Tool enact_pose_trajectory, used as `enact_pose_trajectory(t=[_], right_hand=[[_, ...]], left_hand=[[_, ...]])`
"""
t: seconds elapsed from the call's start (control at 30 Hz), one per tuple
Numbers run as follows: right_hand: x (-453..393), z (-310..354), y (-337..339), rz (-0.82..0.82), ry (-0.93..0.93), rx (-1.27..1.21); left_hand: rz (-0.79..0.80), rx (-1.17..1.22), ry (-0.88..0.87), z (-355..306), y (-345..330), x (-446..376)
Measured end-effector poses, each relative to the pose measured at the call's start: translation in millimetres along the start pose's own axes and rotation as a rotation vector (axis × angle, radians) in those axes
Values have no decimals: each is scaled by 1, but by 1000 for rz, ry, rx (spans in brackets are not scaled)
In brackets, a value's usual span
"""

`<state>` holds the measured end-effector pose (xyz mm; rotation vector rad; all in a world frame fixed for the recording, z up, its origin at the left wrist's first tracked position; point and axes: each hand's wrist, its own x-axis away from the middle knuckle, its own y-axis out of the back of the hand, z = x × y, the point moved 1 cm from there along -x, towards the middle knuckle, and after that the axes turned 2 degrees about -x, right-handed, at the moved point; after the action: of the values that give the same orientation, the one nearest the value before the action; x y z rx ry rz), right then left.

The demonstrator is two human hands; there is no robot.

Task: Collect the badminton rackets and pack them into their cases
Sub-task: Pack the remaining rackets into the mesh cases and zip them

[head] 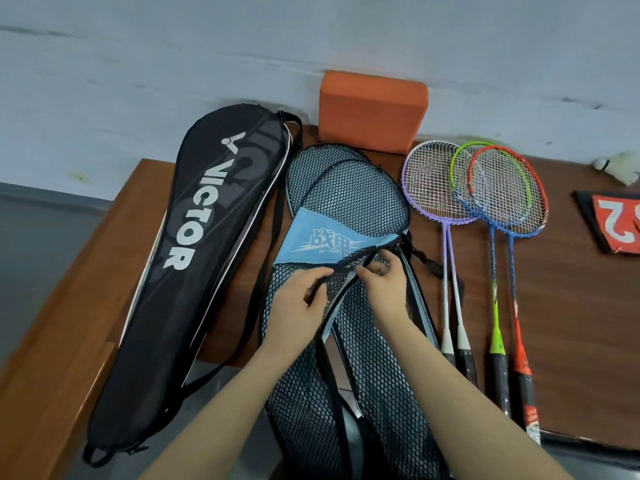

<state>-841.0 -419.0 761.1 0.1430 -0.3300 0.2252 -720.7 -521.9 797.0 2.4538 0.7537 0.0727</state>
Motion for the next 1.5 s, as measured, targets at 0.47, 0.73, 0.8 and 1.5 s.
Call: enact_pose_trajectory(t=[0.47,0.73,0.8,1.5], right_hand=[[35,72,24,220,565,300],[37,113,25,53,787,377],[38,107,31,-13,758,384],[22,-8,103,24,152,432]], left_hand=[[-56,-12,-249,-40,-3,-57],[-321,102,-373,-75,33,-77],[-331,108,-331,-76,31,-76],[117,21,-67,-23,2,-51]])
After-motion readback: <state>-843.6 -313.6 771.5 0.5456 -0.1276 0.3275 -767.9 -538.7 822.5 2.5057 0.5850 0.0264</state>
